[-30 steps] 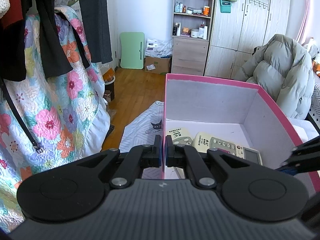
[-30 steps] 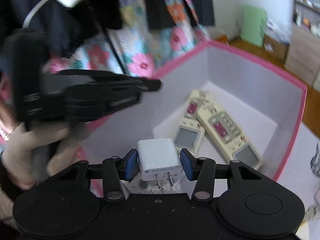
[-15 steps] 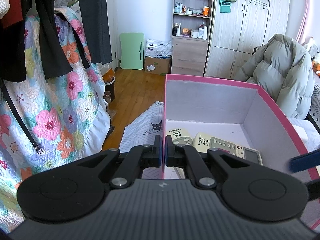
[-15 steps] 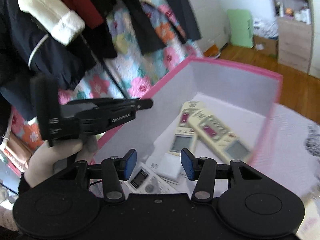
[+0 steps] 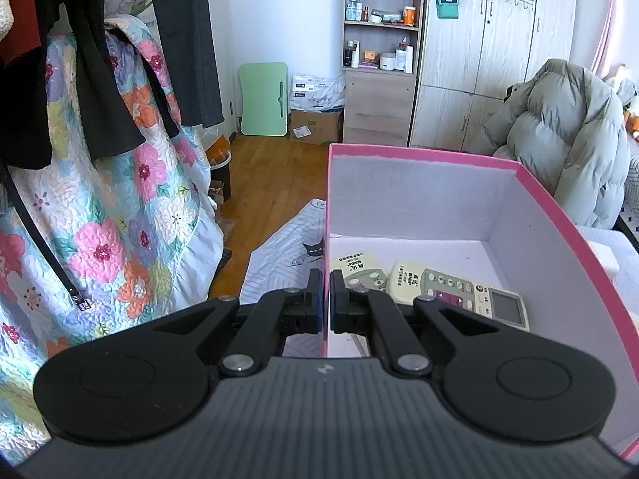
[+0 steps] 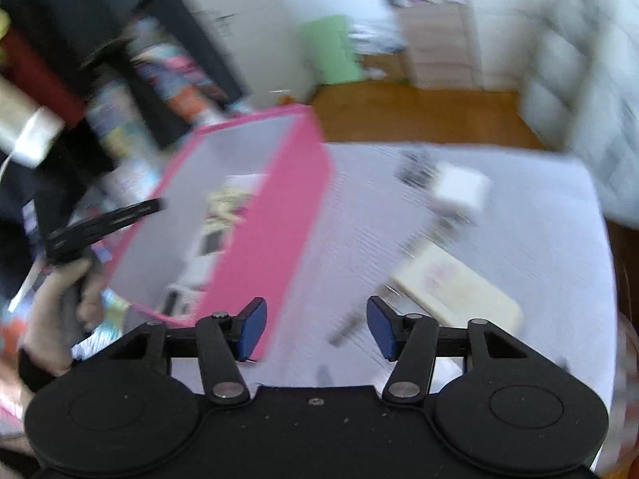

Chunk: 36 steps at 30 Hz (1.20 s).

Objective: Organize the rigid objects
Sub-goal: 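Return the right gripper to the table and grasp the larger white charger, then carry the larger charger into the pink box and open the right gripper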

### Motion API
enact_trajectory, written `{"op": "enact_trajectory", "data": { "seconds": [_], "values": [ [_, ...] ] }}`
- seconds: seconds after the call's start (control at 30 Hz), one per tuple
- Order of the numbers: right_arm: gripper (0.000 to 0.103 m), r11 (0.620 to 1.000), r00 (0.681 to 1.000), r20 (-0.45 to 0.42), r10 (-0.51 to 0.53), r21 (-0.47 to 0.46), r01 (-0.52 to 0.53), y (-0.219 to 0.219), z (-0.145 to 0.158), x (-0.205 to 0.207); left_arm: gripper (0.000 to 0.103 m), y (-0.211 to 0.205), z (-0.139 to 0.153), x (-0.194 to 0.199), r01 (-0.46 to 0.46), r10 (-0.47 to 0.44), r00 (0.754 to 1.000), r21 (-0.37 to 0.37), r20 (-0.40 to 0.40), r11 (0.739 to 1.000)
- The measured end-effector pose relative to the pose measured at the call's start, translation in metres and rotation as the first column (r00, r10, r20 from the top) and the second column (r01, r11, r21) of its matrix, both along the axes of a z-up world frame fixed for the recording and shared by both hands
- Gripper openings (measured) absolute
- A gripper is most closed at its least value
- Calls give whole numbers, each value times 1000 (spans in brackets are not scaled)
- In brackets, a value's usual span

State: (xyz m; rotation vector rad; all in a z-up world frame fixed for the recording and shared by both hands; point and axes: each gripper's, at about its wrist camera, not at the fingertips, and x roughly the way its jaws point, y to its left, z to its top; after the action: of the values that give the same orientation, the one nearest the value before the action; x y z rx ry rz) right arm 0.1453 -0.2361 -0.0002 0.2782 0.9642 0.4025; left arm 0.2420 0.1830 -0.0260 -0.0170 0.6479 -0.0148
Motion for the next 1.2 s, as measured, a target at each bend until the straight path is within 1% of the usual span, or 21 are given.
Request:
{"op": "enact_trajectory", "data": {
  "seconds": [0.03,0.07,0.13,0.2,0.3,0.33,0.4,0.5,0.57,0.7,0.77,0.83,0.87,0.9,0.93,0.97,1.0,1.07,1.13,1.2],
  "values": [
    [62,998,998,-20,-58,-10,57,-10,-10,-2,2,-1,0,0,1,-1,1000,4,1,1000],
    [62,996,995,-26,-93,-12,93,-15,-16,-4,2,-1,0,0,0,0,1000,4,1,1000],
    [62,991,989,-53,-136,-19,135,-19,-32,-8,2,-2,0,0,0,0,1000,3,0,1000],
    [63,990,986,-88,-141,-17,140,-19,-45,-10,2,-2,0,0,0,0,1000,1,1,1000],
    [64,988,981,-122,-149,-56,143,-10,-61,-11,2,-2,0,0,0,0,1000,3,1,1000],
    [68,987,978,-140,-154,-57,147,-7,-66,-11,2,-2,0,0,1,-1,1000,2,1,1000],
    [68,983,971,-155,-182,-59,175,-7,-73,-12,2,-2,0,-1,4,-4,1000,1,4,1000],
    [70,980,966,-167,-197,-47,192,-7,-81,-9,2,-2,1,-2,3,-3,1000,4,4,1000],
    [70,977,969,-139,-206,-81,196,-1,-83,-7,2,-2,1,-2,1,-1,1000,2,4,1000],
    [70,973,979,-85,-183,-160,168,18,-89,3,2,-2,1,-2,-1,1,1000,-1,4,1000],
    [70,962,985,-53,-165,-230,148,30,-95,6,2,-1,1,-2,-1,1,1000,-3,4,1000],
    [69,945,986,-1,-167,-287,159,37,-97,6,2,-1,1,-2,-1,1,1000,2,3,1000],
    [59,936,985,16,-172,-308,168,39,-98,7,2,0,1,-2,-1,1,1000,0,2,1000],
    [58,931,988,42,-147,-332,153,41,-97,6,2,0,1,-2,-1,1,1000,-2,3,1000],
    [56,918,995,74,-62,-387,86,48,-97,3,2,0,1,-2,0,0,1000,-2,2,1000],
    [56,907,996,92,-11,-419,49,53,-96,-1,2,0,1,-3,1,-1,1000,1,1,1000],
    [56,909,995,95,-5,-415,44,53,-95,-4,2,1,1,-2,0,0,1000,3,2,1000],
    [55,926,997,76,0,-375,29,50,-92,-7,2,1,0,-2,0,0,1000,0,3,1000],
    [54,941,996,87,-27,-333,55,46,-85,-9,2,1,0,-3,-4,4,1000,-6,5,1000],
    [54,952,994,107,-31,-300,62,44,-74,-9,2,1,-1,-4,-4,4,1000,-8,8,1000]
  ]
}}
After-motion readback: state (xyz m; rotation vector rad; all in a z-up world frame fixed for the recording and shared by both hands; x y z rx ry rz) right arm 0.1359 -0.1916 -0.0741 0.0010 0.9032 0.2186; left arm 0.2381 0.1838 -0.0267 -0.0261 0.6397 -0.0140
